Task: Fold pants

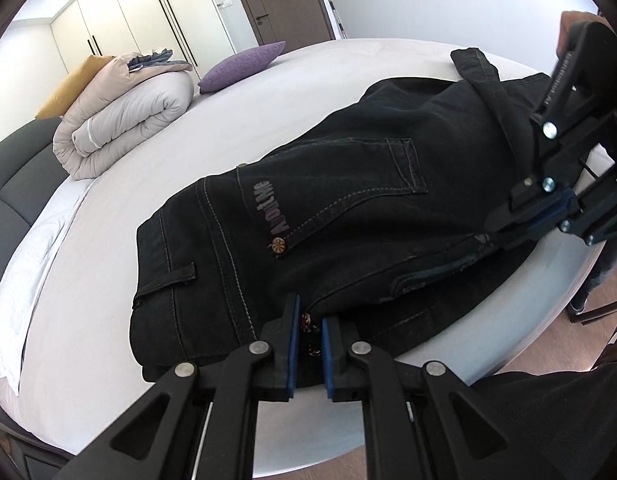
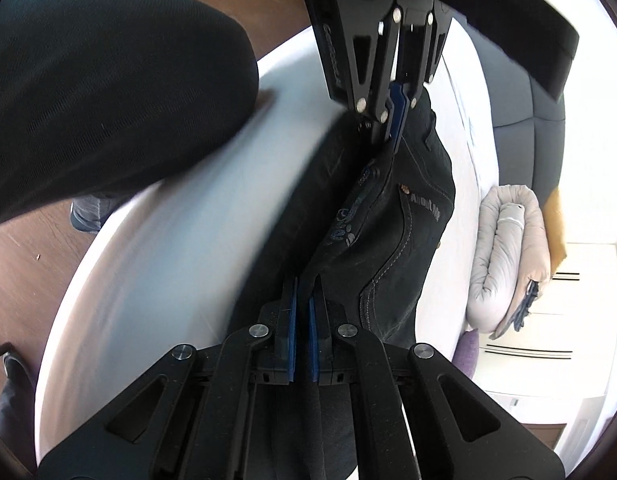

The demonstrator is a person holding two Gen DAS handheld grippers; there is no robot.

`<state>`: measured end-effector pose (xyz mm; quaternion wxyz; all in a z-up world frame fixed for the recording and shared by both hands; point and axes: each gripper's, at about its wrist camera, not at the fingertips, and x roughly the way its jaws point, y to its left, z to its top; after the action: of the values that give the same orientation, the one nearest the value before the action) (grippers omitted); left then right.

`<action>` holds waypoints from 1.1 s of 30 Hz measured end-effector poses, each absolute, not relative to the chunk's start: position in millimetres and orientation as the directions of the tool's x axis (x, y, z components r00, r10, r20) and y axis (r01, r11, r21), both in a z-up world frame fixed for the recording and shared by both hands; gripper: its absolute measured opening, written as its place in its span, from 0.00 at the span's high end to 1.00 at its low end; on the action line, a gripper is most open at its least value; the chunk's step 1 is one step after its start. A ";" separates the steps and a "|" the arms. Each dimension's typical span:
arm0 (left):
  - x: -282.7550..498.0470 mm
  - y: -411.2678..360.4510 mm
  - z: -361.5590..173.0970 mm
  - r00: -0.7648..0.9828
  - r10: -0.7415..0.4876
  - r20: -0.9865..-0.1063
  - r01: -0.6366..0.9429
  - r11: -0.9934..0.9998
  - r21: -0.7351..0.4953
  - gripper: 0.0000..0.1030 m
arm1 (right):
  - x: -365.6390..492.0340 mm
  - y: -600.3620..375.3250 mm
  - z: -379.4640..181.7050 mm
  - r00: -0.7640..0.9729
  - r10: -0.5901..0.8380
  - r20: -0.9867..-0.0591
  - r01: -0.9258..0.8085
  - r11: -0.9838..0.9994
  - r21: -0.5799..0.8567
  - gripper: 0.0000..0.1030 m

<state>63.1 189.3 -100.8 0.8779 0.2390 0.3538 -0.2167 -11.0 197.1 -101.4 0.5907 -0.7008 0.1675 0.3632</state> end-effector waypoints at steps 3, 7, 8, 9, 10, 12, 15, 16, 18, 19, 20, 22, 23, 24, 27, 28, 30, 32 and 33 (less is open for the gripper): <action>64.1 193.0 -103.1 0.656 -0.209 -0.725 0.550 0.791 0.270 0.90 | -10.4 208.0 -102.9 0.679 0.188 -0.710 -0.672 -0.231 -0.704 0.96; 66.9 200.1 -106.5 0.650 -0.216 -0.729 0.547 0.798 0.251 0.90 | -11.0 211.2 -100.7 0.678 0.186 -0.711 -0.680 -0.208 -0.703 0.96; 68.8 201.2 -107.2 0.649 -0.216 -0.730 0.544 0.802 0.246 0.84 | -11.4 214.0 -101.1 0.676 0.184 -0.714 -0.684 -0.204 -0.701 0.96; 70.4 203.7 -106.8 0.652 -0.212 -0.728 0.534 0.810 0.243 0.82 | -8.9 214.7 -102.9 0.673 0.177 -0.718 -0.690 -0.197 -0.696 0.96; 70.6 205.4 -104.9 0.655 -0.210 -0.726 0.527 0.815 0.240 0.78 | -5.2 214.1 -104.6 0.667 0.176 -0.723 -0.699 -0.188 -0.690 0.96; 67.0 207.2 -98.9 0.658 -0.212 -0.723 0.527 0.815 0.240 0.73 | 1.9 212.0 -107.0 0.657 0.174 -0.734 -0.719 -0.149 -0.679 0.96; 58.1 210.3 -87.8 0.634 -0.223 -0.741 0.544 0.809 0.223 0.57 | -0.7 208.4 -106.6 0.655 0.177 -0.734 -0.728 -0.112 -0.677 0.96; 55.4 211.9 -81.7 0.622 -0.246 -0.744 0.556 0.807 0.199 0.46 | -1.1 208.0 -106.8 0.657 0.177 -0.733 -0.728 -0.104 -0.678 0.96; 50.4 216.8 -66.9 0.625 -0.285 -0.727 0.557 0.815 0.160 0.41 | -0.1 207.4 -107.2 0.661 0.177 -0.729 -0.728 -0.083 -0.681 0.96; 51.7 219.3 -58.5 0.632 -0.302 -0.713 0.547 0.826 0.136 0.41 | -0.6 207.0 -107.2 0.663 0.177 -0.727 -0.727 -0.077 -0.682 0.96; 54.3 222.1 -50.4 0.643 -0.325 -0.694 0.534 0.839 0.102 0.41 | -0.8 206.7 -107.3 0.668 0.177 -0.723 -0.724 -0.069 -0.686 0.95; 67.2 224.3 -36.6 0.663 -0.359 -0.657 0.502 0.864 0.034 0.41 | -2.9 205.4 -108.9 0.683 0.182 -0.707 -0.711 -0.058 -0.701 0.95; 73.7 222.2 -36.5 0.673 -0.349 -0.652 0.481 0.876 0.028 0.41 | -3.1 204.8 -110.1 0.690 0.183 -0.701 -0.705 -0.052 -0.707 0.95; 84.2 217.0 -37.9 0.676 -0.338 -0.655 0.466 0.884 0.024 0.41 | -3.2 204.3 -110.7 0.695 0.184 -0.695 -0.700 -0.042 -0.712 0.95; 113.0 195.9 -57.8 0.636 -0.312 -0.706 0.459 0.888 0.022 0.41 | -5.4 201.9 -111.3 0.713 0.192 -0.674 -0.688 0.011 -0.725 0.95; 121.7 189.2 -70.0 0.604 -0.288 -0.743 0.457 0.889 0.026 0.42 | -5.0 201.1 -111.3 0.719 0.194 -0.667 -0.685 0.039 -0.727 0.95; 134.5 177.2 -101.7 0.531 -0.216 -0.819 0.441 0.896 0.049 0.49 | -3.8 198.1 -109.5 0.730 0.202 -0.653 -0.680 0.110 -0.725 0.94; 133.8 181.1 -115.5 0.540 -0.218 -0.813 0.399 0.917 0.019 0.47 | -3.2 192.1 -104.5 0.725 0.210 -0.656 -0.689 0.218 -0.691 0.94; 133.7 186.8 -116.7 0.540 -0.233 -0.809 0.374 0.927 -0.017 0.47 | -1.9 185.5 -99.5 0.709 0.221 -0.669 -0.703 0.296 -0.647 0.93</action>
<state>133.7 186.8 -116.7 0.8739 0.0790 0.4472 -0.1736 -1.9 185.5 -99.5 0.7700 -0.5116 0.2352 0.3001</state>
